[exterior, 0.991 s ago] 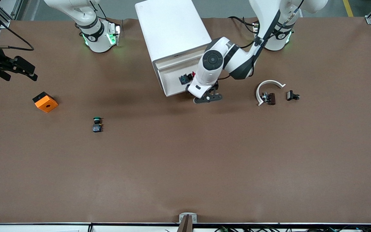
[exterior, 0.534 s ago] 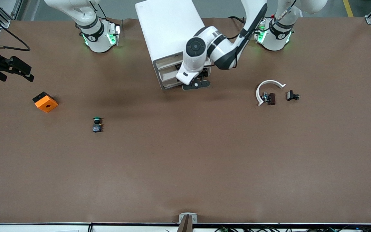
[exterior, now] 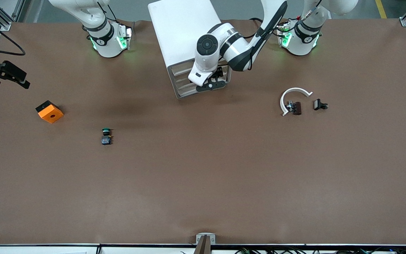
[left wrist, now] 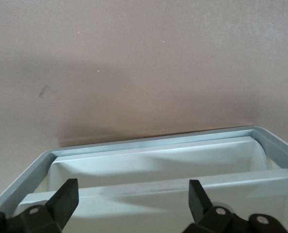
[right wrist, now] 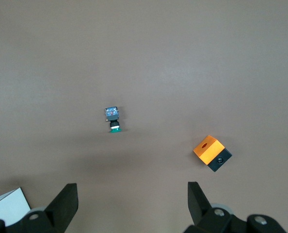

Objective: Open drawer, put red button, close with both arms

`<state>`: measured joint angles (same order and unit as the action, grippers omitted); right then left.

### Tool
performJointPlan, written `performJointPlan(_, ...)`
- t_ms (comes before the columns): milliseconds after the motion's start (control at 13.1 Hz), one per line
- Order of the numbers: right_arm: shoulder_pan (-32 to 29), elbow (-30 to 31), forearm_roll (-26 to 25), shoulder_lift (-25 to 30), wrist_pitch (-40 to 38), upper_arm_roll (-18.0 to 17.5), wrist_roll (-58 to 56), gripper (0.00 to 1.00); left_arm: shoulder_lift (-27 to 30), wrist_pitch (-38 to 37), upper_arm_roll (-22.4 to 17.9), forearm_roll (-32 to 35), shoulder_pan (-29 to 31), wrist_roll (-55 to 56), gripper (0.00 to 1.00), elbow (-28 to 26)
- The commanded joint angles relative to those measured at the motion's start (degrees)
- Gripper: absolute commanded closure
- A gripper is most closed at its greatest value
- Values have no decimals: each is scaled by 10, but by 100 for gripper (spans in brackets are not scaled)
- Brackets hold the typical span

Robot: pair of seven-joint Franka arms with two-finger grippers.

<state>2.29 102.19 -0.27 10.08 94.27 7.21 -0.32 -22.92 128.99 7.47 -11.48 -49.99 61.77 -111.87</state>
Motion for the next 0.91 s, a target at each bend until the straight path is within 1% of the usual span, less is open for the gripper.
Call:
performJointPlan(0, -21, -17, 3, -7, -13, -15, -7, 0, -2, -14, 4, 15, 52, -3, 0, 29)
performJointPlan(152, -31, -19, 14, -7, -13, -17, -7, 0, -1, -14, 3, 24, 105, -27, 0, 46)
performJointPlan(305, -39, -18, 21, -8, -14, -23, -27, 0, 5, -15, 4, 67, 167, -48, 0, 58)
performJointPlan(534, -38, -18, 22, -11, -16, -24, -35, 0, 8, -15, 4, 115, 237, -60, 0, 84)
performJointPlan(686, -33, -18, 22, -14, -15, -23, -35, 0, 17, -36, 4, 140, 275, -66, 0, 103)
performJointPlan(839, -32, -18, 22, -19, -16, -23, -36, 0, 25, -66, 4, 149, 312, -67, 0, 139)
